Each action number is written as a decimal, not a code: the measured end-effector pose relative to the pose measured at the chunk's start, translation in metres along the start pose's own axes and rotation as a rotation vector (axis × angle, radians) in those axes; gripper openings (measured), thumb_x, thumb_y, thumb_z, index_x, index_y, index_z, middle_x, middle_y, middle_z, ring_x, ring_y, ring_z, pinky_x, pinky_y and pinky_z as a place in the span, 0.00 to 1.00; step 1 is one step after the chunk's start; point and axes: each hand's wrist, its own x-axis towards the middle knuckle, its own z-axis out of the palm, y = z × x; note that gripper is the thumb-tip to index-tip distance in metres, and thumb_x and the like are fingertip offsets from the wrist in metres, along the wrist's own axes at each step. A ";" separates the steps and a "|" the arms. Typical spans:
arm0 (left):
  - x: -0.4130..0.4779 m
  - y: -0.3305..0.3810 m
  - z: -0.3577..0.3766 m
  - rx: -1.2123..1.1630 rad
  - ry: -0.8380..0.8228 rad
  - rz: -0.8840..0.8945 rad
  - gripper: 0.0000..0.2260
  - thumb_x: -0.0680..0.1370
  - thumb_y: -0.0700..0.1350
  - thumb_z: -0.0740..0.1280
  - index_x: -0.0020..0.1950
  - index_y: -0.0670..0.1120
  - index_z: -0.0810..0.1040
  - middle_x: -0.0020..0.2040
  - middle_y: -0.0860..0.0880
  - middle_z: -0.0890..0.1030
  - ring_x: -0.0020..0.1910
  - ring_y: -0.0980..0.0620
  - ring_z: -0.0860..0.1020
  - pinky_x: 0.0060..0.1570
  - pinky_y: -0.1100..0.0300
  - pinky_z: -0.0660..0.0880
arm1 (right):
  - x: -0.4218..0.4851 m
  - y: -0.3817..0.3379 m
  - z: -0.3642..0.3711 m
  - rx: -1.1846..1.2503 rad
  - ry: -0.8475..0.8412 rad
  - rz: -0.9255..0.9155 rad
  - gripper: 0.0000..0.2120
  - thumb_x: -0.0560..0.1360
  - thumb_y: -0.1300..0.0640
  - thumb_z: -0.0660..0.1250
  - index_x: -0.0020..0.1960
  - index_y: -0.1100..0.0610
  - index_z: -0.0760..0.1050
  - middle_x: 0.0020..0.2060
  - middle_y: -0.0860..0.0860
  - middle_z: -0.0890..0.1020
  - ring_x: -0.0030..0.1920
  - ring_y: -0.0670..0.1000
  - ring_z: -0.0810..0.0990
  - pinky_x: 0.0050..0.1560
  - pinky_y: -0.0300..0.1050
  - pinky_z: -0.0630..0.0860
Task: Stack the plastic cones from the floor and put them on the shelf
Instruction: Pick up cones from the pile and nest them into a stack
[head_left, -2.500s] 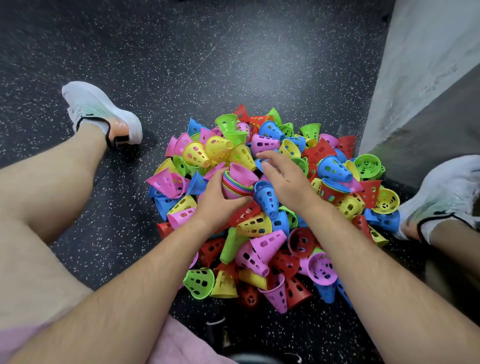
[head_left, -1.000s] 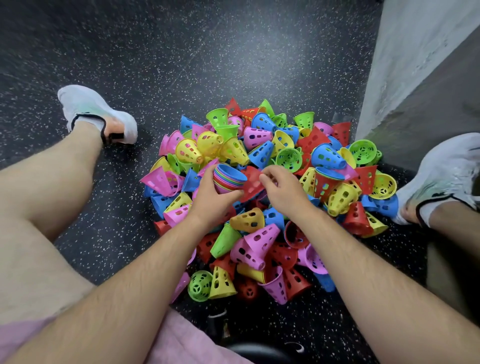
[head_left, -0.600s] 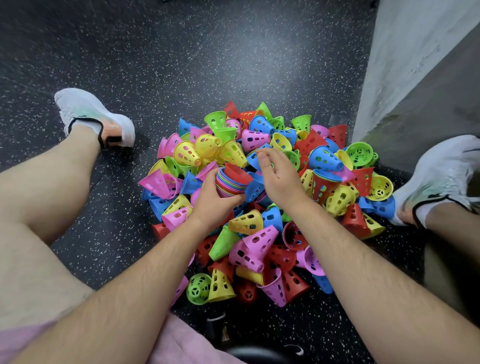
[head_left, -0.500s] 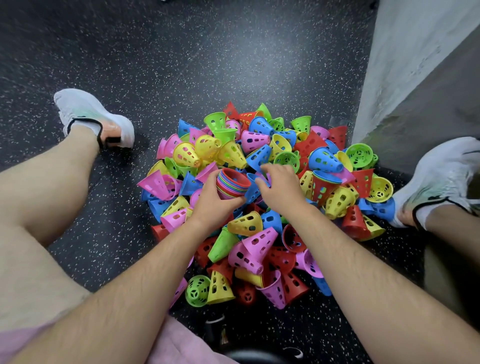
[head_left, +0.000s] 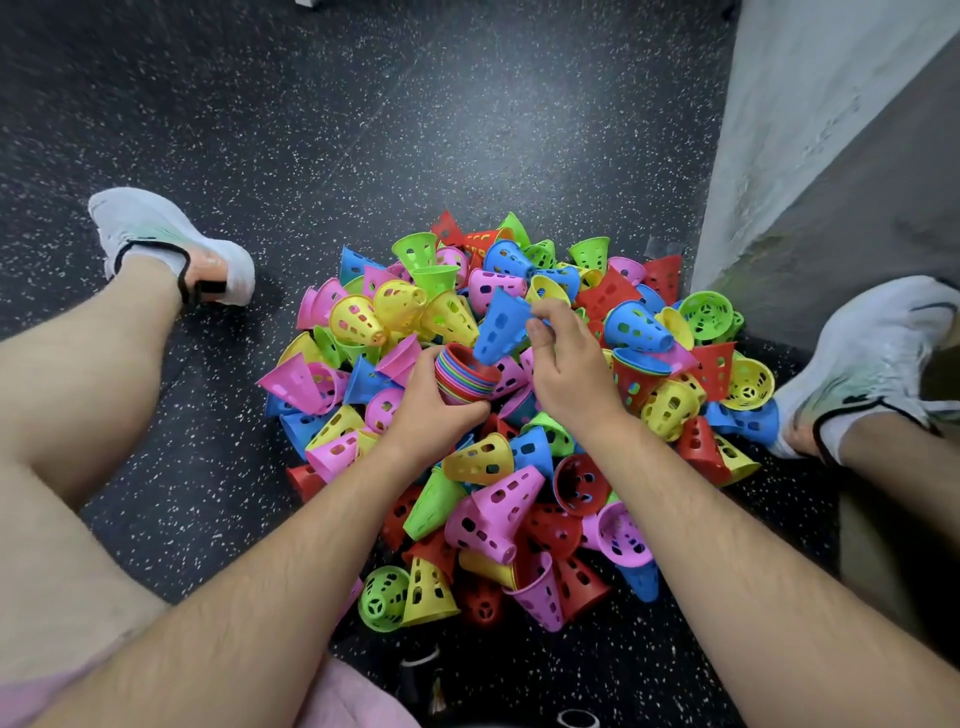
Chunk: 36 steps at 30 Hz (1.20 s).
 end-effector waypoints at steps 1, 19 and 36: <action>0.002 0.002 0.001 -0.004 -0.001 0.010 0.29 0.72 0.36 0.76 0.67 0.50 0.66 0.54 0.45 0.77 0.47 0.54 0.80 0.41 0.71 0.76 | 0.000 -0.001 0.000 0.012 -0.029 -0.022 0.10 0.84 0.55 0.58 0.61 0.59 0.72 0.51 0.49 0.76 0.48 0.43 0.70 0.45 0.33 0.63; 0.018 -0.007 0.013 0.012 -0.077 0.082 0.31 0.70 0.45 0.81 0.67 0.51 0.69 0.56 0.54 0.78 0.49 0.68 0.79 0.47 0.73 0.75 | -0.005 0.054 0.009 -0.593 -0.195 0.225 0.22 0.80 0.47 0.63 0.72 0.52 0.69 0.64 0.50 0.75 0.65 0.55 0.69 0.69 0.51 0.64; 0.014 -0.009 0.016 0.004 -0.116 0.053 0.30 0.71 0.44 0.81 0.66 0.54 0.68 0.55 0.51 0.79 0.48 0.61 0.81 0.47 0.67 0.80 | 0.001 0.040 0.005 -0.972 -0.384 0.459 0.29 0.77 0.32 0.59 0.63 0.56 0.70 0.56 0.55 0.81 0.61 0.58 0.74 0.58 0.53 0.67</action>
